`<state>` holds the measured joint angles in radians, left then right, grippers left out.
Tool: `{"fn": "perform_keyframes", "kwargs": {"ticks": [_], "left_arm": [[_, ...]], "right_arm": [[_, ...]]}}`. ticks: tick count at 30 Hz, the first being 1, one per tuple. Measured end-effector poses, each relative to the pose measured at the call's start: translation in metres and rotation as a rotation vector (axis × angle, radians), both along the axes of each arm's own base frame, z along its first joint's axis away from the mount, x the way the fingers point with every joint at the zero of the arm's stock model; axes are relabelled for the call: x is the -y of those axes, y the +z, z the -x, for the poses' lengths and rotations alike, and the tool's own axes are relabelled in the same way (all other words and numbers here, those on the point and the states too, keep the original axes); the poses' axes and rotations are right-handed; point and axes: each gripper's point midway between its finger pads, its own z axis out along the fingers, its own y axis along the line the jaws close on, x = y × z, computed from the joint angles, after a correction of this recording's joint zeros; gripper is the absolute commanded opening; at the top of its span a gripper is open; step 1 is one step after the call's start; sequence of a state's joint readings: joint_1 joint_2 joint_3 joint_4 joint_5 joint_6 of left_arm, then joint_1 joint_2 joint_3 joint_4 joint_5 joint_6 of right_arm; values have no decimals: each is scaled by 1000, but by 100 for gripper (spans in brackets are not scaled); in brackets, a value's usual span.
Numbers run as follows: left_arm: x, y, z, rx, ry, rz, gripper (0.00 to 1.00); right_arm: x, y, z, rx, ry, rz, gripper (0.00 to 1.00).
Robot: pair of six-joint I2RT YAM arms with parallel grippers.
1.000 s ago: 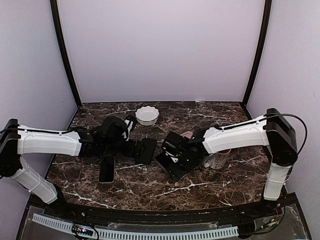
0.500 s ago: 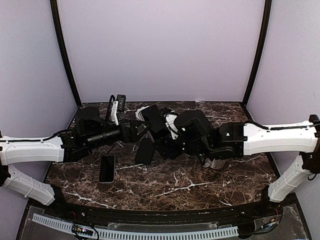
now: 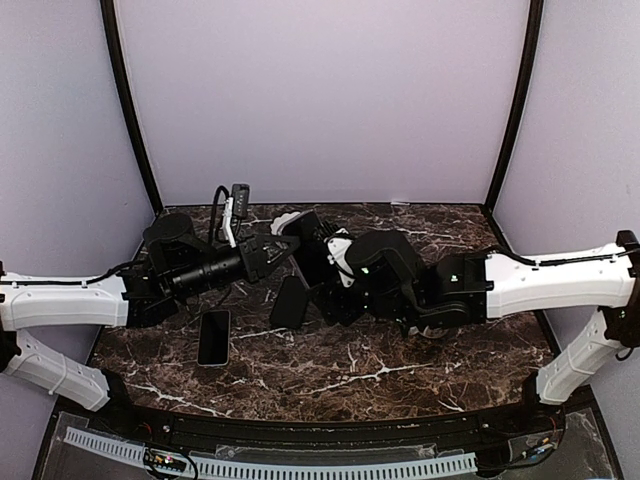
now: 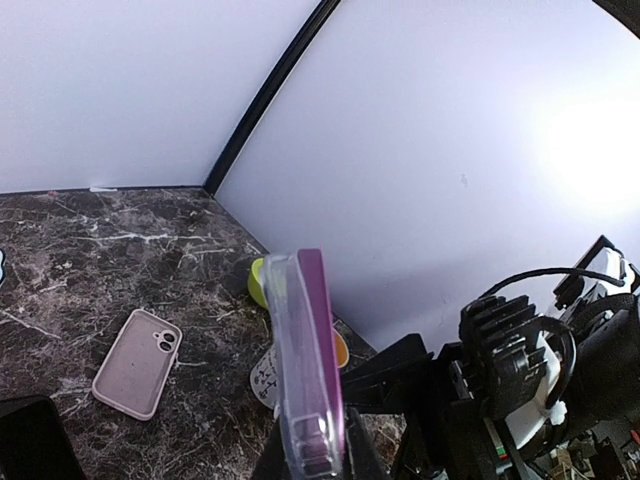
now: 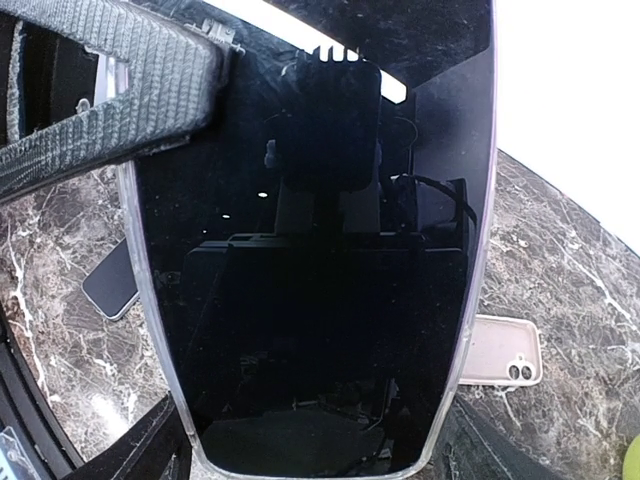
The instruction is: Put the phone into the phone case
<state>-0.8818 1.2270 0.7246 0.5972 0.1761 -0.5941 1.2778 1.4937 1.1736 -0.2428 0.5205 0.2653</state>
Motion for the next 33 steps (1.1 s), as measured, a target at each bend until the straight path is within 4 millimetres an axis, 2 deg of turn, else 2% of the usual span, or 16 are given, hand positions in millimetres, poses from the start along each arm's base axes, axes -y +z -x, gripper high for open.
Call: {"fn": "perform_keyframes", "kwargs": {"ticks": [1, 2, 5, 8, 11, 14, 17, 20, 22, 24, 27, 28, 29, 30, 32, 33], "left_arm": [[0, -1, 0, -1, 0, -2, 0], [0, -2, 0, -1, 0, -7, 0], [-1, -9, 5, 17, -23, -47, 0], [-1, -26, 16, 53, -87, -138, 0], [1, -32, 33, 111, -186, -193, 0], [6, -22, 63, 201, -325, -191, 0], [8, -5, 93, 291, -439, -152, 0], [10, 9, 115, 357, -517, -107, 0], [10, 12, 122, 373, -547, -95, 0], [10, 11, 123, 375, -555, -95, 0], [11, 7, 122, 364, -560, -101, 0], [11, 7, 122, 362, -562, -100, 4], [11, 7, 123, 365, -566, -97, 15], [11, 8, 123, 366, -566, -94, 37], [11, 12, 124, 380, -565, -83, 50], [11, 14, 125, 386, -564, -76, 50]], "right_arm": [[0, -1, 1, 1, 7, 4, 87], [-1, -2, 2, -2, 18, 6, 97], [-2, -3, 9, -7, 82, 27, 98], [6, 9, 22, -3, 165, 23, 99], [19, 35, 38, -15, 296, -44, 99], [31, 72, 46, -13, 409, -164, 95], [29, 93, 53, -9, 503, -249, 83], [18, 88, 64, -58, 597, -266, 57], [8, 78, 75, -124, 665, -269, 32], [2, 72, 82, -159, 719, -267, 0], [0, 70, 92, -204, 770, -278, 0], [0, 70, 93, -209, 776, -280, 0], [0, 71, 95, -210, 784, -285, 0], [0, 72, 95, -211, 786, -290, 0], [0, 74, 96, -215, 789, -299, 0], [0, 75, 96, -217, 787, -304, 0]]}}
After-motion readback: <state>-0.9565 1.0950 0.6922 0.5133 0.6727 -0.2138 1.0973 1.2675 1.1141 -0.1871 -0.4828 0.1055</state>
